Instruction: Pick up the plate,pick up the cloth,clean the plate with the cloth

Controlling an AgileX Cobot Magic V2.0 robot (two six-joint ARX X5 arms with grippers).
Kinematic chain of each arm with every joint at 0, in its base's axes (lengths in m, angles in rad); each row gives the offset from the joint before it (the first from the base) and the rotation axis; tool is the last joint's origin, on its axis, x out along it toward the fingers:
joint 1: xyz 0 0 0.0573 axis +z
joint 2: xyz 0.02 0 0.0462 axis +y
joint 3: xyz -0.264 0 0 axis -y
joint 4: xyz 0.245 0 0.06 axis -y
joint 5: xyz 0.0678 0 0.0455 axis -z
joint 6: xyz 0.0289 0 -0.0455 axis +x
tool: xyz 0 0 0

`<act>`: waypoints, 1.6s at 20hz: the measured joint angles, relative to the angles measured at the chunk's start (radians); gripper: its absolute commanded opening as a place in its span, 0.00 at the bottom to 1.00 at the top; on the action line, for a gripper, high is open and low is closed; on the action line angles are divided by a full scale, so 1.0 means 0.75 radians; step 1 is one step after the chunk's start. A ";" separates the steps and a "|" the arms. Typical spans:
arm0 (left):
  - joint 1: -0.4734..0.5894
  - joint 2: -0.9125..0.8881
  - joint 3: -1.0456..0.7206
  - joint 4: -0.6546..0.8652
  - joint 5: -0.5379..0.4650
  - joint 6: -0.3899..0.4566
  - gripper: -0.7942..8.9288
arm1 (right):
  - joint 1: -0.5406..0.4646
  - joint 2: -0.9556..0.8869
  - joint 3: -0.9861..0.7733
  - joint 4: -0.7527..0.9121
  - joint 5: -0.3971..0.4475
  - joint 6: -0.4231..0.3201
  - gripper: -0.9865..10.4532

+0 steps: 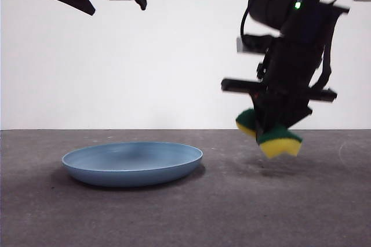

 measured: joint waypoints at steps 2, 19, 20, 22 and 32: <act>-0.020 -0.007 -0.029 -0.025 0.002 0.001 0.59 | 0.001 0.047 -0.001 0.025 -0.005 -0.009 0.08; -0.052 -0.005 -0.041 -0.125 -0.001 0.017 0.59 | -0.009 0.145 -0.001 0.061 -0.005 -0.049 0.70; -0.052 -0.006 -0.041 -0.127 -0.001 0.021 0.59 | -0.007 0.145 -0.001 0.063 -0.006 -0.050 0.70; -0.052 -0.005 -0.041 -0.130 -0.001 0.022 0.59 | -0.006 0.145 -0.001 0.067 -0.004 -0.052 0.70; -0.052 -0.005 -0.041 -0.143 -0.043 0.045 0.59 | -0.009 -0.040 -0.001 0.020 -0.005 -0.054 0.69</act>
